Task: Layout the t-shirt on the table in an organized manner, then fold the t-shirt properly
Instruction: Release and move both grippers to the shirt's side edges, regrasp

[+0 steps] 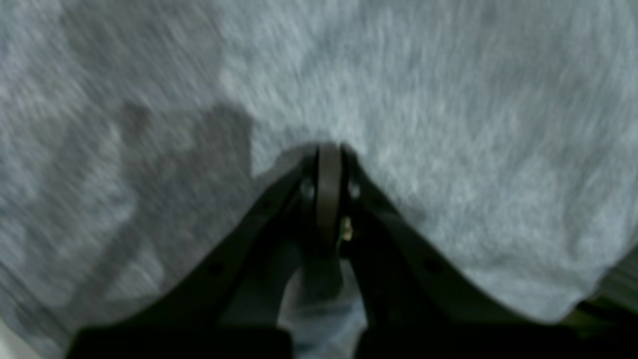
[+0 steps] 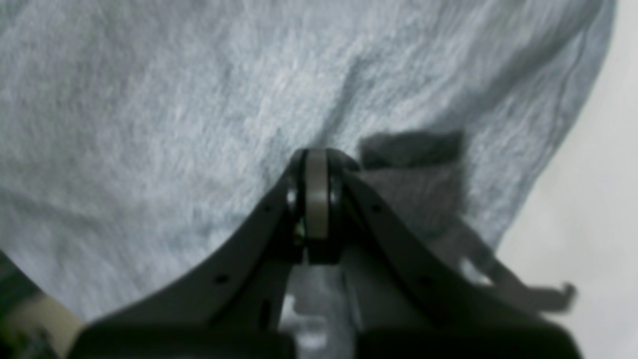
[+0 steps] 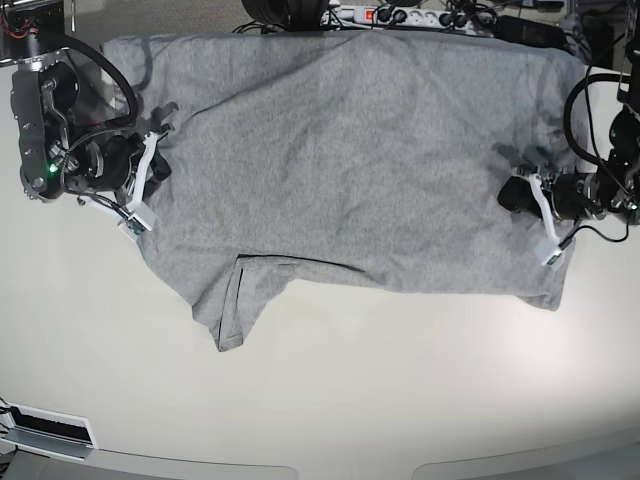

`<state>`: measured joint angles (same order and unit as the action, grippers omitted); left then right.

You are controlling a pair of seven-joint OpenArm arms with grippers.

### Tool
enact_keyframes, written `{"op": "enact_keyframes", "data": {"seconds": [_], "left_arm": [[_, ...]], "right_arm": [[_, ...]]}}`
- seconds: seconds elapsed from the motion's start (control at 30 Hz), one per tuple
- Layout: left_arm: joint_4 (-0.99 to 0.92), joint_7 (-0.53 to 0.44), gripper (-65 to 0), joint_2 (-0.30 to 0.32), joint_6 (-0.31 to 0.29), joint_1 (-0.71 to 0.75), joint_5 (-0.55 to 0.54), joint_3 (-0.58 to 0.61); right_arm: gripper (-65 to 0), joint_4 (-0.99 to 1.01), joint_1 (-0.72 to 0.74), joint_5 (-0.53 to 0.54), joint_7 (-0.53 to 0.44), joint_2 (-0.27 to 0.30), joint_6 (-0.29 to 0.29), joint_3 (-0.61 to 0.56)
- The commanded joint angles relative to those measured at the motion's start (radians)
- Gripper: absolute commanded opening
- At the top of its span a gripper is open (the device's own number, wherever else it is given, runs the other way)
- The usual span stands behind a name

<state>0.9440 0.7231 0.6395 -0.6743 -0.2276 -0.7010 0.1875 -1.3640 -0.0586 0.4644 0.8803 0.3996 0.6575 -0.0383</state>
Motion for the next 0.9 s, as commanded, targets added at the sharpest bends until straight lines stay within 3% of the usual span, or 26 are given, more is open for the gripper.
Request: {"op": "enact_keyframes", "data": {"seconds": [0.0,0.13,0.3,0.53,0.67,0.77,0.87], "left_arm": [[0.01,-0.03,-65.0,-0.004,0.029,-0.005,0.041,-0.005],[0.01,-0.117,-65.0,-0.045,0.116,-0.003,0.152,-0.005],[0.01,-0.202,-65.0,-0.081,0.173,-0.022,0.244,-0.005],[-0.012,-0.277,-65.0,-0.094,0.266,-0.106,0.334,-0.005],[-0.053,-0.32,-65.0,-0.094,0.268,-0.166,0.338,-0.005],[-0.072,-0.281,-65.0,-0.09,0.258,-0.224,0.319,-0.005],[-0.066,-0.148,-65.0,-0.073,0.153,-0.293,0.192,-0.005]], "right_arm": [[-65.0,0.016,0.031,-0.008,-0.016,0.01,-0.003,0.005],[-65.0,0.113,0.079,-0.058,-0.055,-0.001,-0.032,0.005],[-65.0,0.156,0.158,-0.09,-0.076,-0.021,-0.042,0.005],[-65.0,0.156,0.243,-0.146,-0.109,-0.02,-0.1,0.005],[-65.0,0.156,0.259,-0.197,-0.159,-0.02,-0.145,0.005],[-65.0,0.156,0.277,-0.197,-0.171,-0.02,-0.152,0.006],[-65.0,0.155,0.32,-0.11,-0.096,-0.016,-0.087,0.006]]}}
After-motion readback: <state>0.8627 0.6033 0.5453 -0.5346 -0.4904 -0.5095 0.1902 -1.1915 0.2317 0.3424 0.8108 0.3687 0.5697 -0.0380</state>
